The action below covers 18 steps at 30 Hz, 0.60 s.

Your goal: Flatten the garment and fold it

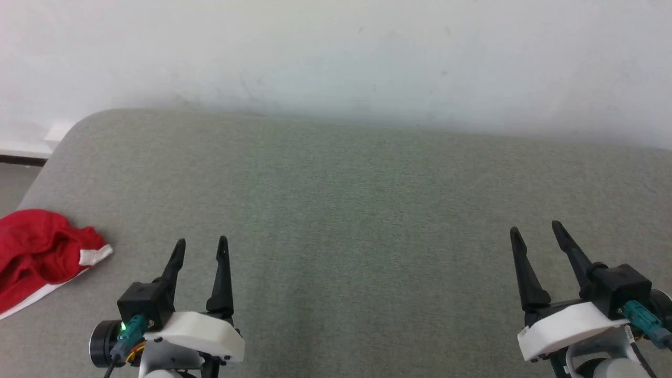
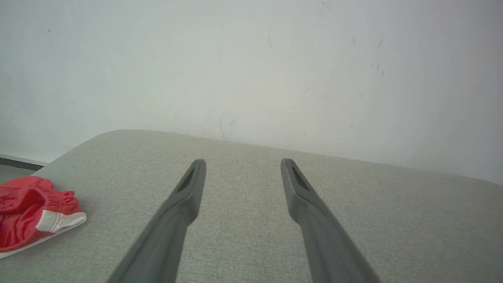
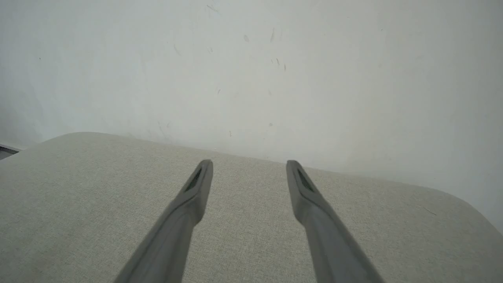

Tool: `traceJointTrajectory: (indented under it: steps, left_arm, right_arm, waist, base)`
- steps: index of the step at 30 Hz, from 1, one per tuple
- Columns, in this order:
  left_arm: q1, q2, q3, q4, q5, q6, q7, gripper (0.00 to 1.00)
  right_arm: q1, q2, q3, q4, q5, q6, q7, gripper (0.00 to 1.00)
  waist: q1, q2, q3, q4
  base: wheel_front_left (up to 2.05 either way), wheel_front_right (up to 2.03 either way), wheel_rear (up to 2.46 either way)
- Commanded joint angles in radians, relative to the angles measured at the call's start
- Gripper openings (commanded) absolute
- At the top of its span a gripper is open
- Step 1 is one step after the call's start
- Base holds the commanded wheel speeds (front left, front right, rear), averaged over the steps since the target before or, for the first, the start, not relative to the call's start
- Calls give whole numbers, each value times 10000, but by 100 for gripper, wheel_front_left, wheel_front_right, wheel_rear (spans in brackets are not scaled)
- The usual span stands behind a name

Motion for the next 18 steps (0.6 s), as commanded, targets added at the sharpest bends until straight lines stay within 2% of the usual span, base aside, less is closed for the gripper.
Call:
traceJointTrajectory:
  steps: [1, 18]
  left_arm:
    - [-125, -8, 31, 32, -110, -65, -87, 100]
    - [8, -12, 168, 295, -537, -52, -442, 100]
  right_arm:
    - [94, 17, 27, -47, 89, -3, -79, 100]
    - [147, 22, 419, -35, 363, -4, -367, 100]
  waist:
    - [-1, 0, -26, 239]
    - [-1, 0, 38, 1647]
  base:
    - [0, 0, 0]
    - [0, 0, 0]
